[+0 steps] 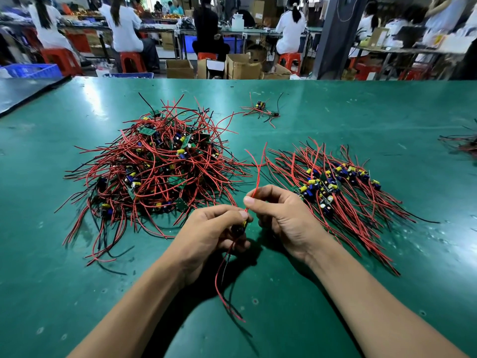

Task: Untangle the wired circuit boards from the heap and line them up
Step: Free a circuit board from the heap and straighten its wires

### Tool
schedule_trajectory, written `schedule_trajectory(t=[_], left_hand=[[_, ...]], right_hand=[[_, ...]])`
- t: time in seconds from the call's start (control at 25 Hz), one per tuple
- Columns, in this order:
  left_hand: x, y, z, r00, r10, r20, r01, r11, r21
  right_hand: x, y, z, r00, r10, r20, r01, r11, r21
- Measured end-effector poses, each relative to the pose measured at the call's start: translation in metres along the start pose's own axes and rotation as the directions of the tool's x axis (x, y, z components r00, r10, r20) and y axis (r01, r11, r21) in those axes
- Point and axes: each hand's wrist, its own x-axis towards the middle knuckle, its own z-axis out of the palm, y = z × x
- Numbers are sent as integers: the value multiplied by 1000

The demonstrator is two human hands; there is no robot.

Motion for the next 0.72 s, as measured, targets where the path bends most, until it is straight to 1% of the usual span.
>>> schedule_trajectory(t=[0.12,0.2,0.32,0.44,0.56,0.64,0.72], left_hand=[[1,-1,3,999,29,-35,-29,1000,10],[-1,-2,6,997,53,-57,-52,999,9],[-2,-3,8,995,69,-66,-69,998,-9],[-5,-3,9,993,107,-52,-108,994,-17],[-6,-4,10,995,91,-50,-94,994,-53],[-5,-4,8,995,80,-56,-82,996,-29],[-3,-3,5,995,75,-63,-76,997,-19]], right_hand=[[1,1,1,999,-4,-32,4,1000,-4],[1,1,-1,999,39,-27,-38,999,22],[0,0,-6,994,97,55,-98,995,16],[-2,2,-5,981,116,157,-113,993,-30],[-2,4,-4,967,130,220,-125,991,-38],[0,5,-3,977,112,179,-104,993,-50],[2,6,0,991,88,104,-82,995,-57]])
